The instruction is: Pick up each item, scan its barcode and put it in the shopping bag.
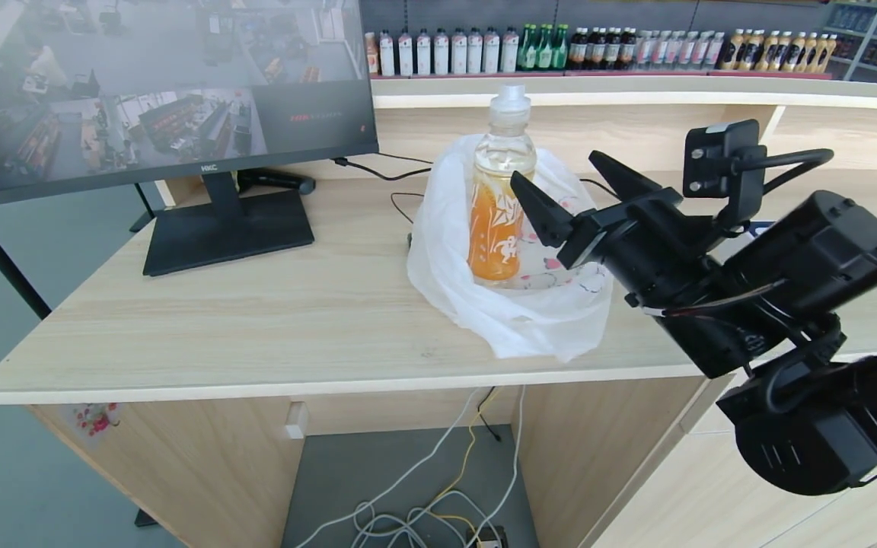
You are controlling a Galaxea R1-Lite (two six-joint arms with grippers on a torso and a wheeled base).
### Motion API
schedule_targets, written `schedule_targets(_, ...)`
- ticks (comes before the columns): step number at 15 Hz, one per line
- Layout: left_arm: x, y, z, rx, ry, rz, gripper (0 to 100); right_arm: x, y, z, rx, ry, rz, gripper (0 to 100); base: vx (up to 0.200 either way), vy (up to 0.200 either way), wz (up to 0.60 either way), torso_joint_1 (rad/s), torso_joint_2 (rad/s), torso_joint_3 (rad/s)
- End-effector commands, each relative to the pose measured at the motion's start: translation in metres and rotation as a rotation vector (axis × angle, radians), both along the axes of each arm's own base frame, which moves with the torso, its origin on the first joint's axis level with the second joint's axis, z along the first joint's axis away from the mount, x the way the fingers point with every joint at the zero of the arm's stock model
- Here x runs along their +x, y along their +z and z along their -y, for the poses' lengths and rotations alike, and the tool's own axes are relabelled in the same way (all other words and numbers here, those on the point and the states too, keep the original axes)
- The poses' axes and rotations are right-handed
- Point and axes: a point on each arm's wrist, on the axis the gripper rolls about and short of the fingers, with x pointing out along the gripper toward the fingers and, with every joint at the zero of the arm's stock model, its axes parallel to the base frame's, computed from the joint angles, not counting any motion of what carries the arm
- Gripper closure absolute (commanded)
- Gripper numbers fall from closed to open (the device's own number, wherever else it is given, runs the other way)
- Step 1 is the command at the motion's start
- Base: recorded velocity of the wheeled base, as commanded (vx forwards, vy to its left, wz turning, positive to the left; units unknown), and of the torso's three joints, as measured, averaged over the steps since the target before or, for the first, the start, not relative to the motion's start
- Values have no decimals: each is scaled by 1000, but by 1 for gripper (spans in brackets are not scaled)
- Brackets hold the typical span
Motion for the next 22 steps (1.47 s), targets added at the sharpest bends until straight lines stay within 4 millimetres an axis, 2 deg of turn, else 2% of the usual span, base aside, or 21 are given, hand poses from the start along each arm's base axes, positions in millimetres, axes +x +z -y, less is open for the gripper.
schedule_targets(1, 0, 0, 0, 0, 0, 0, 0, -19, 5, 13, 2, -3, 4, 0, 0, 0, 0, 0, 0, 0)
schedule_targets(3, 0, 0, 0, -2, 0, 0, 0, -28, 1, 18, -9, 0, -13, 0, 0, 0, 0, 0, 0, 0)
schedule_targets(14, 0, 0, 0, -6, 0, 0, 0, -34, 3, 26, 11, -14, -20, 0, 0, -200, 0, 2, 2, 1)
schedule_targets(22, 0, 0, 0, -9, 0, 0, 0, -47, 3, 34, 10, -14, -23, 0, 0, -200, 0, 2, 4, 3)
